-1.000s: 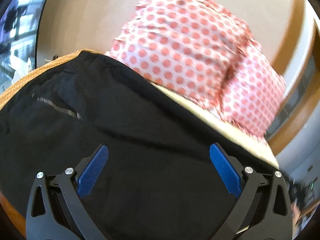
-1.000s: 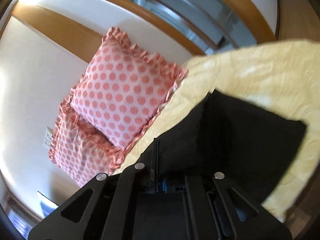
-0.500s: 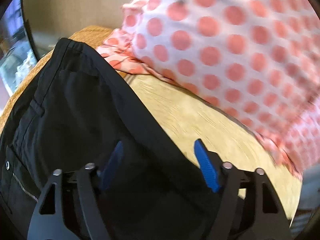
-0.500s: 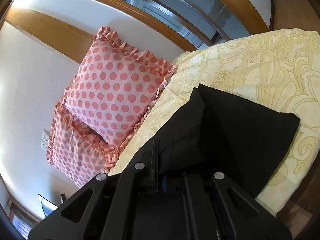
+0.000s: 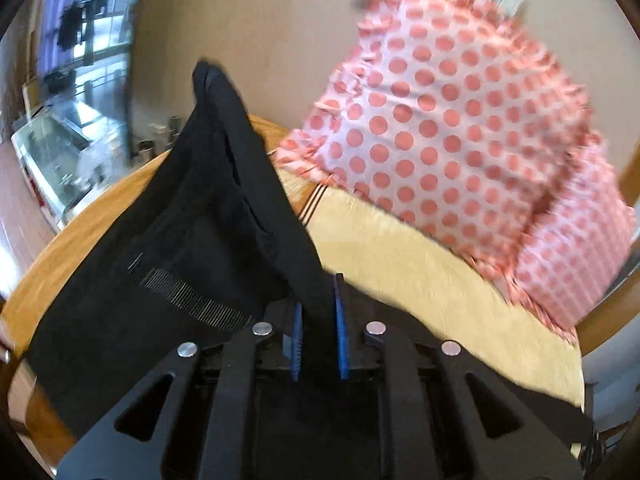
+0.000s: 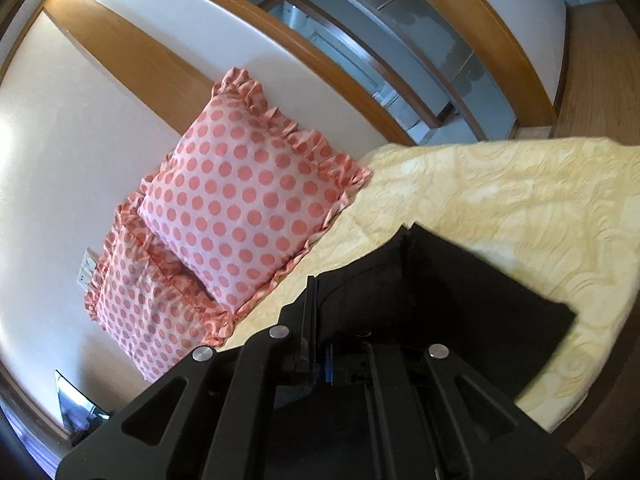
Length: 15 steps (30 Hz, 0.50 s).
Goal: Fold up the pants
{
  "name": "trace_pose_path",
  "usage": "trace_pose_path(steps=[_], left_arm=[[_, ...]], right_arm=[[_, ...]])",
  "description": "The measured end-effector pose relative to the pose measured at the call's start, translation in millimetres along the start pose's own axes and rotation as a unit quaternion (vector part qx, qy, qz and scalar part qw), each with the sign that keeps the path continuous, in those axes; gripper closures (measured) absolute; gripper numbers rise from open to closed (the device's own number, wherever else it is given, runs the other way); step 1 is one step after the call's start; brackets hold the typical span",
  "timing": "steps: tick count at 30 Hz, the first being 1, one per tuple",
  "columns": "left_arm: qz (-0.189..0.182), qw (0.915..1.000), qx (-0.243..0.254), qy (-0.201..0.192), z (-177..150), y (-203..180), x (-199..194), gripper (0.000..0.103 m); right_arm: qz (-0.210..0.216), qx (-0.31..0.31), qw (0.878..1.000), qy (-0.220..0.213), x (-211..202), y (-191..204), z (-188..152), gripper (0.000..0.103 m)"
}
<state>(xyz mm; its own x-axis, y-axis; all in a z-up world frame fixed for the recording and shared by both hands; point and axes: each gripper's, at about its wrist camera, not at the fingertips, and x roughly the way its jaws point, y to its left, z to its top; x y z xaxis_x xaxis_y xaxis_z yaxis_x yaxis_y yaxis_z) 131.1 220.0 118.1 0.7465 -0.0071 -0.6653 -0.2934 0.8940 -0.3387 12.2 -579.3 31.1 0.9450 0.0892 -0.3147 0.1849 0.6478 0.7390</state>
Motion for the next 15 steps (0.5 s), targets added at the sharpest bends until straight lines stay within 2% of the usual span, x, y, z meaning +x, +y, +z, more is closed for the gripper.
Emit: trace_pose_path(steps=[2,5,7,12,15], left_arm=[[0.006,0.9999,-0.012,0.002,-37.4,21.9,-21.1,0.088],[0.036,0.999,-0.018,0.019,-98.6,44.6,-29.0,0.088],[0.048,0.9982,-0.024,0.027,-118.7,50.7,-25.8,0.088],[0.042,0.9976,-0.052,0.019,-138.6,65.6,-29.1,0.084],[0.044,0.9976,-0.05,0.018,-139.0,63.5,-29.6,0.08]], right_arm=[[-0.007,0.014,1.0,0.006,0.6,-10.1,-1.3,0.1],[-0.023,0.021,0.999,0.017,2.8,-19.1,-5.6,0.1],[-0.029,0.031,0.999,0.027,4.5,-25.9,-9.1,0.1],[-0.038,0.05,0.997,0.036,3.1,-37.5,-12.5,0.1],[-0.067,0.053,0.994,0.067,13.7,-40.7,-9.3,0.1]])
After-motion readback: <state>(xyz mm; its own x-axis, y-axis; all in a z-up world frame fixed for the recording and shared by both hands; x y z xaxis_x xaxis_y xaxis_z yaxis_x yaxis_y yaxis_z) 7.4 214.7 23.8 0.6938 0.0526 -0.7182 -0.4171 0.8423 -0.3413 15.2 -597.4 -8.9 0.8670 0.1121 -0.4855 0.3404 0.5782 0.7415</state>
